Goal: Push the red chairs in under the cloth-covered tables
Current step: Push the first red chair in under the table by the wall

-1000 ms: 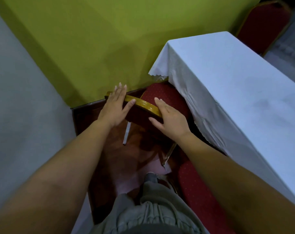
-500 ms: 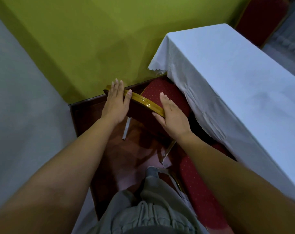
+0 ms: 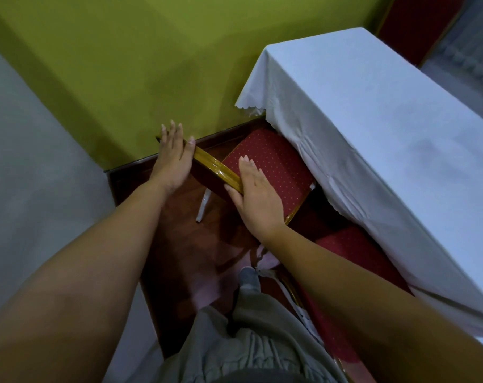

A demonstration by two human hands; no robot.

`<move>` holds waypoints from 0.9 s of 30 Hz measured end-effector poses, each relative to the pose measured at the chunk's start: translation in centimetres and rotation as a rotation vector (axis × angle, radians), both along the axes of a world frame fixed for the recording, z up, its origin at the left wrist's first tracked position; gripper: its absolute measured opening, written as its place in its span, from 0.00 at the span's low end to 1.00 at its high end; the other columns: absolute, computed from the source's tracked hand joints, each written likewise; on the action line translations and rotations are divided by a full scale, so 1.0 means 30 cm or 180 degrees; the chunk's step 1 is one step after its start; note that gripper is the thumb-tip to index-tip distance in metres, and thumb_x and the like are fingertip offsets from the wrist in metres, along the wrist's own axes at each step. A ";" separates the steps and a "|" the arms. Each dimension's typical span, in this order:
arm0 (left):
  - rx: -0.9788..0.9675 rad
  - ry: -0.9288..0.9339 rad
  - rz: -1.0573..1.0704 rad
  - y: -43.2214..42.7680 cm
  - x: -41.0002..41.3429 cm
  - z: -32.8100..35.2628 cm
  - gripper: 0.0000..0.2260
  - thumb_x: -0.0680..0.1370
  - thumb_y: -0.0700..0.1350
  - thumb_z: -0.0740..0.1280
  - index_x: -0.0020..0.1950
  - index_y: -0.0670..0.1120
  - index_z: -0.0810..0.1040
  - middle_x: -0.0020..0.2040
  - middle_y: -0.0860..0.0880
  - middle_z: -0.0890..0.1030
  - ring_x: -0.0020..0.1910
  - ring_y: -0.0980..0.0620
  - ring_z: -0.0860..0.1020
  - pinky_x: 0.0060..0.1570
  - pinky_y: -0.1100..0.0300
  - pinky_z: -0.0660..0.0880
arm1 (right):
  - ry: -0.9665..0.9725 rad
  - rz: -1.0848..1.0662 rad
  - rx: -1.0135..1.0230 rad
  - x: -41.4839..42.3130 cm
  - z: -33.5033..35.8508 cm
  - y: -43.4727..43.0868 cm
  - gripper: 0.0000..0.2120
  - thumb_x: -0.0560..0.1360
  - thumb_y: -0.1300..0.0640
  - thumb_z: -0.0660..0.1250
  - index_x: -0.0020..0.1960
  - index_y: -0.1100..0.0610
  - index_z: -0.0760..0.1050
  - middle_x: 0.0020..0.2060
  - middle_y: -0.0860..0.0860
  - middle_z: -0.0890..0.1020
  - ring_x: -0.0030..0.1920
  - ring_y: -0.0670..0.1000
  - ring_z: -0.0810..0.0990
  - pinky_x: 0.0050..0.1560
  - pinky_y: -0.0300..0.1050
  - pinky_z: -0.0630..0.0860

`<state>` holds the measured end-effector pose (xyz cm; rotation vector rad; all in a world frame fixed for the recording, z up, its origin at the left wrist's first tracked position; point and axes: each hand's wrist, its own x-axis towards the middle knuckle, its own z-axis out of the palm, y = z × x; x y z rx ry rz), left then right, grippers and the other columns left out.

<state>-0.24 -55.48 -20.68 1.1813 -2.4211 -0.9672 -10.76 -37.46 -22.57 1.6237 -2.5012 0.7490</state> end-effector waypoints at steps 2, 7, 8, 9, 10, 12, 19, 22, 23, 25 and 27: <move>-0.0014 -0.0029 -0.0010 -0.015 -0.009 0.005 0.27 0.84 0.55 0.46 0.79 0.43 0.45 0.80 0.47 0.41 0.77 0.50 0.36 0.74 0.55 0.37 | 0.0007 -0.0030 0.0047 -0.001 0.002 -0.012 0.30 0.81 0.45 0.60 0.76 0.62 0.60 0.74 0.58 0.66 0.75 0.53 0.62 0.75 0.43 0.53; -0.0071 -0.0131 -0.0092 -0.052 -0.047 0.015 0.27 0.84 0.54 0.46 0.79 0.43 0.45 0.80 0.46 0.42 0.78 0.49 0.37 0.74 0.54 0.38 | 0.0088 -0.0138 0.0047 -0.016 -0.005 -0.045 0.30 0.81 0.45 0.58 0.76 0.63 0.59 0.74 0.59 0.66 0.75 0.54 0.62 0.76 0.46 0.54; -0.0067 -0.0144 -0.0109 -0.063 -0.059 0.017 0.27 0.84 0.54 0.46 0.79 0.43 0.45 0.80 0.46 0.42 0.78 0.49 0.37 0.74 0.54 0.38 | 0.0102 -0.0159 0.0045 -0.023 -0.006 -0.053 0.30 0.81 0.45 0.58 0.76 0.63 0.59 0.74 0.59 0.66 0.75 0.54 0.62 0.76 0.46 0.54; -0.0069 -0.0163 -0.0130 -0.076 -0.071 0.019 0.27 0.84 0.54 0.45 0.79 0.43 0.45 0.80 0.46 0.42 0.78 0.49 0.37 0.74 0.53 0.38 | 0.0115 -0.0184 0.0044 -0.031 -0.006 -0.062 0.30 0.81 0.45 0.58 0.76 0.63 0.59 0.74 0.59 0.66 0.75 0.54 0.62 0.76 0.46 0.54; -0.0077 -0.0184 -0.0158 -0.091 -0.086 0.020 0.27 0.84 0.54 0.45 0.79 0.42 0.45 0.80 0.46 0.42 0.78 0.49 0.37 0.75 0.53 0.38 | 0.0137 -0.0214 0.0039 -0.042 -0.006 -0.072 0.30 0.81 0.45 0.57 0.76 0.62 0.58 0.74 0.59 0.66 0.75 0.54 0.62 0.76 0.46 0.54; -0.0083 -0.0205 -0.0216 -0.120 -0.120 0.022 0.27 0.84 0.54 0.45 0.79 0.42 0.45 0.80 0.45 0.42 0.78 0.48 0.38 0.75 0.53 0.38 | 0.0197 -0.0279 0.0015 -0.067 -0.005 -0.092 0.30 0.82 0.44 0.57 0.76 0.62 0.58 0.73 0.59 0.67 0.75 0.54 0.63 0.76 0.47 0.55; -0.0111 -0.0266 -0.0416 -0.221 -0.289 0.022 0.28 0.84 0.55 0.45 0.79 0.42 0.46 0.80 0.45 0.43 0.78 0.49 0.39 0.76 0.53 0.39 | 0.0477 -0.0564 0.0138 -0.219 -0.013 -0.173 0.31 0.81 0.41 0.51 0.76 0.60 0.59 0.75 0.58 0.63 0.77 0.54 0.58 0.77 0.53 0.53; -0.0165 -0.0274 -0.0536 -0.249 -0.379 0.028 0.28 0.84 0.55 0.45 0.79 0.41 0.46 0.80 0.44 0.43 0.78 0.49 0.40 0.75 0.55 0.39 | 0.0624 -0.0742 0.0130 -0.300 -0.012 -0.199 0.31 0.81 0.41 0.52 0.76 0.61 0.61 0.75 0.60 0.61 0.77 0.56 0.58 0.76 0.54 0.54; -0.0215 -0.0285 -0.0566 -0.257 -0.413 0.030 0.28 0.84 0.55 0.45 0.79 0.40 0.46 0.80 0.44 0.44 0.78 0.48 0.41 0.75 0.55 0.39 | 0.0664 -0.0775 0.0116 -0.327 -0.012 -0.205 0.31 0.81 0.42 0.53 0.75 0.62 0.62 0.75 0.61 0.62 0.76 0.57 0.59 0.76 0.54 0.55; -0.0259 -0.0351 -0.0621 -0.272 -0.469 0.035 0.28 0.84 0.55 0.45 0.79 0.40 0.47 0.80 0.43 0.44 0.78 0.48 0.41 0.75 0.55 0.39 | 0.0737 -0.0823 0.0080 -0.376 -0.013 -0.213 0.31 0.80 0.42 0.56 0.74 0.63 0.64 0.74 0.62 0.64 0.75 0.58 0.62 0.75 0.55 0.58; -0.0340 -0.0389 -0.0742 -0.284 -0.503 0.034 0.28 0.84 0.56 0.45 0.79 0.40 0.49 0.80 0.44 0.45 0.78 0.49 0.42 0.75 0.56 0.39 | 0.0833 -0.0819 -0.0017 -0.417 -0.020 -0.208 0.30 0.80 0.43 0.58 0.73 0.63 0.66 0.72 0.61 0.67 0.74 0.57 0.65 0.74 0.53 0.61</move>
